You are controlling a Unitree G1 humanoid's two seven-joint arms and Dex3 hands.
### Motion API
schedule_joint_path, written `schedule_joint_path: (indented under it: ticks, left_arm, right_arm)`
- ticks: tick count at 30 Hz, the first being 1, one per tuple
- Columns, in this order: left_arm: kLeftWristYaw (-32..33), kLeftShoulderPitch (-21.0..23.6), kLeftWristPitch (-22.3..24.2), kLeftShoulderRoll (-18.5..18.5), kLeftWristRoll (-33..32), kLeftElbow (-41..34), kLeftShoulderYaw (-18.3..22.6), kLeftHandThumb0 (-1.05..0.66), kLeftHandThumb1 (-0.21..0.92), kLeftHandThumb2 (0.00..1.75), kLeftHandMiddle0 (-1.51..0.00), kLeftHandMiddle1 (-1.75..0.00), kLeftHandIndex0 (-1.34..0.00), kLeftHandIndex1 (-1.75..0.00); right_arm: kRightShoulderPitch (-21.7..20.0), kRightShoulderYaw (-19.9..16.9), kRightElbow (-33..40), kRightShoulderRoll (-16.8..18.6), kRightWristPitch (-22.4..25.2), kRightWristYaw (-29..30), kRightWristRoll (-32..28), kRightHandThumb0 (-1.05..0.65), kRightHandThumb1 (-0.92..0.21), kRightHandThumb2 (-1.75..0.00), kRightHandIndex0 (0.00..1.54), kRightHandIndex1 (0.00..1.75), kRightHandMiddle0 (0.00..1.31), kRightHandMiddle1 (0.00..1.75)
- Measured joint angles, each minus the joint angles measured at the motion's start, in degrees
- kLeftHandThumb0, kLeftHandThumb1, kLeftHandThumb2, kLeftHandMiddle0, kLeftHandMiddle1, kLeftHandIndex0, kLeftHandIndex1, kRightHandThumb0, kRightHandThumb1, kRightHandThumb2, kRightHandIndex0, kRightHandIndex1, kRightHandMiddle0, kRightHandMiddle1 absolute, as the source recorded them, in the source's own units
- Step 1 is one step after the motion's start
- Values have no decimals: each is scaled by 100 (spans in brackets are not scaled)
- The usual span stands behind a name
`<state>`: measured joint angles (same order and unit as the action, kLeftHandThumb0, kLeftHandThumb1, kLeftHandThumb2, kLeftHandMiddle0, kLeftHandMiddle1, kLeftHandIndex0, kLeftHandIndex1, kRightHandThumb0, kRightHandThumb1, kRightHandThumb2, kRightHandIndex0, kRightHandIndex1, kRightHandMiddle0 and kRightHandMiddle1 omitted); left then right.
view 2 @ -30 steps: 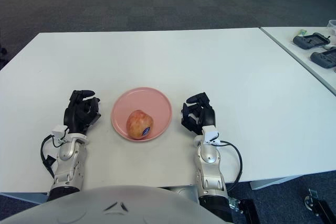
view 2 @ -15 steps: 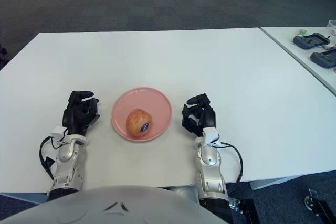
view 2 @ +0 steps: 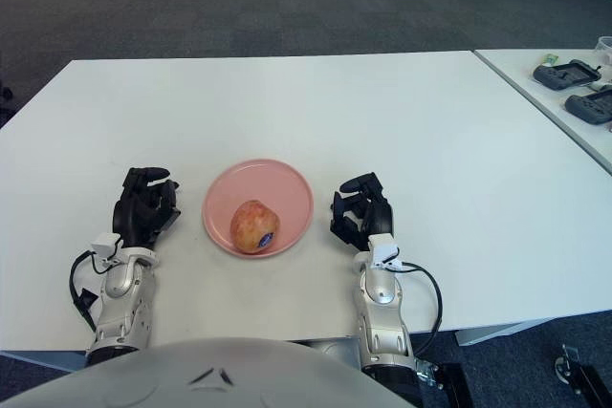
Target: Put the apple into the plate.
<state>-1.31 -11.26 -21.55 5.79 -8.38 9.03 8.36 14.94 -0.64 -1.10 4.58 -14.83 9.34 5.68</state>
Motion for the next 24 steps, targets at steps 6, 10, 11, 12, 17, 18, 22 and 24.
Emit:
schedule_joint_path:
  ticks: [6, 10, 11, 12, 17, 18, 22, 24]
  left_arm:
    - [-7, -12, 11, -14, -7, -13, -10, -37, 73, 80, -93, -175, -31, -175]
    - [-26, -23, 22, -23, -21, -27, -11, -37, 73, 80, -93, -175, -31, -175]
    - [-33, -26, 27, -25, -25, -31, -11, -37, 73, 80, -93, -175, -31, -175]
    - [-39, -29, 29, -29, -30, -34, -11, -37, 73, 80, -92, -175, -31, -175]
    - [-86, -41, 30, -39, -57, -39, -10, -37, 73, 79, -92, -175, -31, -175]
    - [-92, -43, 31, -40, -63, -41, -9, -37, 73, 79, -91, -175, -31, -175]
    - [-101, -45, 36, -41, -75, -44, -6, -37, 73, 79, -91, -175, -31, -175]
    - [-104, -45, 41, -41, -87, -46, -4, -37, 73, 79, -91, -175, -31, -175]
  right_arm:
    - [53, 19, 61, 34, 30, 26, 0, -39, -62, -95, 63, 137, 38, 175]
    - [91, 28, 82, 43, 36, 25, -2, -39, -62, -94, 63, 137, 37, 175]
    - [99, 31, 85, 43, 36, 25, -2, -39, -62, -94, 63, 137, 37, 175]
    - [107, 35, 87, 44, 37, 25, -2, -39, -62, -94, 63, 137, 37, 175]
    - [127, 52, 101, 45, 37, 25, -3, -39, -62, -94, 63, 137, 37, 175]
    - [130, 56, 103, 45, 37, 25, -3, -39, -62, -94, 63, 137, 37, 175]
    - [142, 66, 111, 47, 37, 25, -4, -39, -62, -94, 63, 137, 38, 175]
    - [147, 70, 116, 47, 37, 25, -4, -39, -62, -94, 63, 138, 38, 175]
